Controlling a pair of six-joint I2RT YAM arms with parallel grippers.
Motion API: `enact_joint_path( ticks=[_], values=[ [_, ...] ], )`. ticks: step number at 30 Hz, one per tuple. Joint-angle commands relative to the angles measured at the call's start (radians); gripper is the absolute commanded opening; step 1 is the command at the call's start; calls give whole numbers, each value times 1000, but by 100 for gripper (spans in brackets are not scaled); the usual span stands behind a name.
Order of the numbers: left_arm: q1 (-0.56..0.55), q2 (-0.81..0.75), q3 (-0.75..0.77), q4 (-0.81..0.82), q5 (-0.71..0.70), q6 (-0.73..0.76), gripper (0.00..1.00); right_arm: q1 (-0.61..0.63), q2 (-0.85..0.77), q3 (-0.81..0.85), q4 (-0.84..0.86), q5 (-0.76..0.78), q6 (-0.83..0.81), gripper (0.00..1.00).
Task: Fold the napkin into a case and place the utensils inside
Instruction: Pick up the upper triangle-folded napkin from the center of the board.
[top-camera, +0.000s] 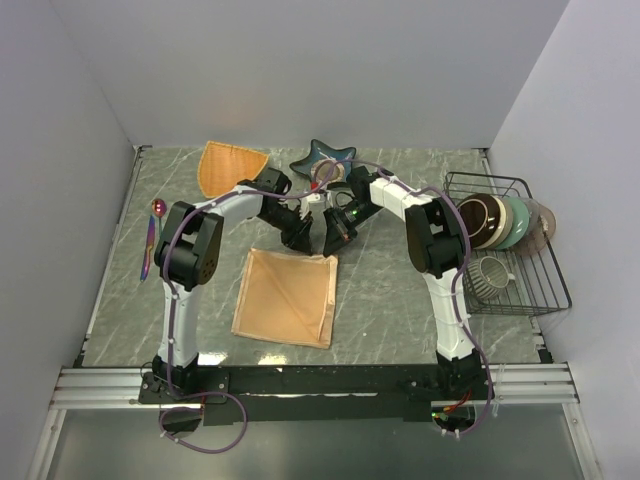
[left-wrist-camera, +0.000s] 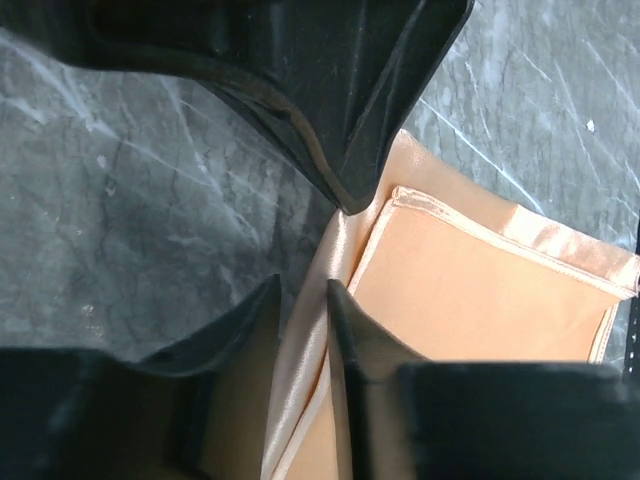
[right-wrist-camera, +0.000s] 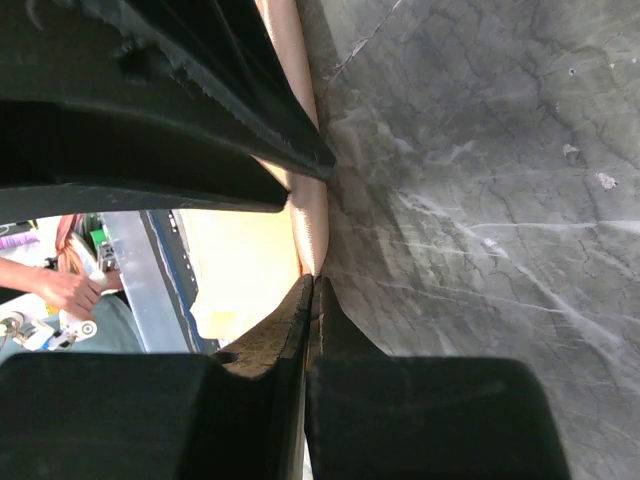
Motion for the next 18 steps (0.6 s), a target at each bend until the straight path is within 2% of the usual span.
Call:
enact_joint_path(
  ticks=[1,3,6,10,14,18],
  values=[
    [-6,10,45,-50,71,81,20,9,-53,4,-5,-32,6,1],
    [-6,9,45,-59,77,91,12,9,-53,7,0,-32,8,2],
    [-5,2,40,-72,80,101,4,9,-51,6,2,-34,9,3],
    [-5,2,38,-75,83,106,1,9,-53,7,-5,-32,1,2],
    [-6,-10,29,-70,80,111,1,9,-60,-1,-3,-34,0,9],
    [-5,-28,11,-47,70,109,1,9,-63,-10,6,-28,3,6]
  ],
)
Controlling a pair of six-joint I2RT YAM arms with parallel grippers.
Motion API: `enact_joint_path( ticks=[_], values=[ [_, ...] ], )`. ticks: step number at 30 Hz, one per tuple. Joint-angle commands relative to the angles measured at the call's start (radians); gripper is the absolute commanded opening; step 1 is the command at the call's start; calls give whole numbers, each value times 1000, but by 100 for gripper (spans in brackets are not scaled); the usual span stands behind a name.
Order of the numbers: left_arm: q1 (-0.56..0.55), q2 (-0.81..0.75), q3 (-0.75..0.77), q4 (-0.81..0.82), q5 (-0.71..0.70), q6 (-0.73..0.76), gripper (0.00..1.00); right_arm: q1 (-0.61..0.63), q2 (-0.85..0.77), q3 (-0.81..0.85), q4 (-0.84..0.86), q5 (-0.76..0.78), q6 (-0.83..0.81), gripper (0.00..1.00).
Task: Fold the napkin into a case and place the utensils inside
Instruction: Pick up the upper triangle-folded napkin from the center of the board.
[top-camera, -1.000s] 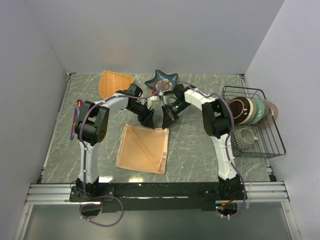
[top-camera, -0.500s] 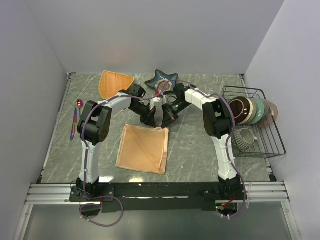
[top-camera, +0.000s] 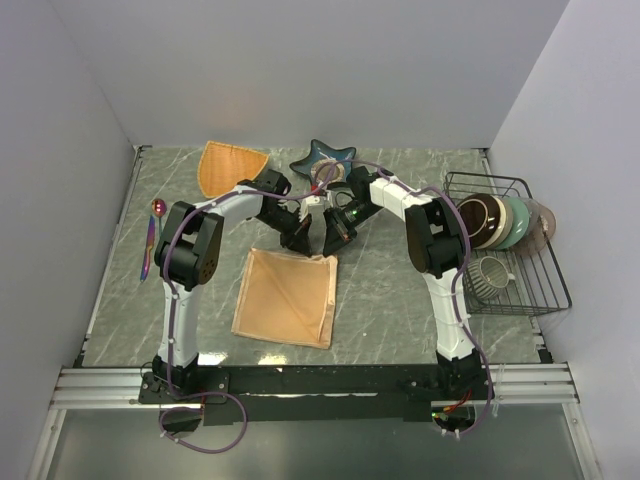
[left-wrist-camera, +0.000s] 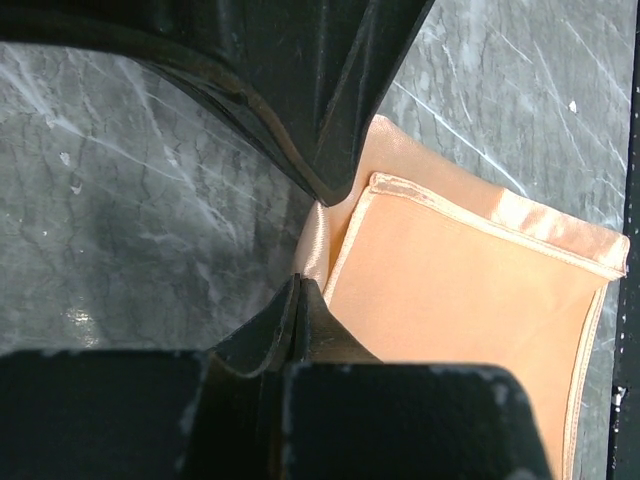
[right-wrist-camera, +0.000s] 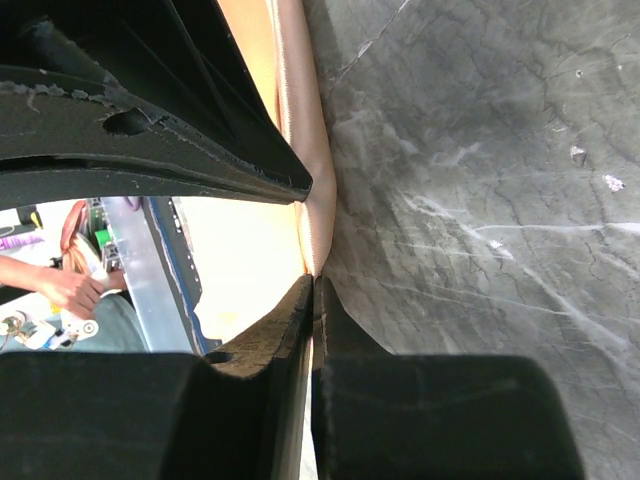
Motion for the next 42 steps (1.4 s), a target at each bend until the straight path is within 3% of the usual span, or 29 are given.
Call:
enact_joint_path(
  ticks=[1,2,4,8,13,16,19,20,23,27,29,35,42],
  values=[
    [-6,-44,-4,25,33,33,3,8,-63,-9,7,-18,-3,4],
    [-4,-47,-7,33,33,25,22,10,-62,-9,7,-17,-2,3],
    [-4,-52,-12,53,30,11,40,10,-60,-6,7,-21,0,2],
    [-10,-34,11,36,32,13,45,10,-60,-1,7,-29,0,2],
    [-17,-11,33,10,36,31,40,10,-60,-1,-2,-35,-8,2],
    [-23,-6,37,-7,39,48,26,10,-60,0,-2,-38,-9,3],
    [-24,-1,45,-27,47,65,1,10,-60,0,-3,-41,-9,7],
    [-24,-1,47,-31,47,69,1,10,-60,0,-3,-40,-11,9],
    [-24,-9,48,-33,41,80,1,7,-50,-1,-6,-34,-14,30],
    [-24,-17,50,-42,44,97,1,8,-34,-1,-5,-17,-17,71],
    [-23,-21,48,-39,44,97,1,8,-28,-4,1,-9,-17,77],
    [-24,-21,56,-40,39,102,1,18,-2,8,-34,-7,-57,79],
    [-24,-27,34,1,27,80,1,30,21,9,-97,-17,-111,70]
  ],
)
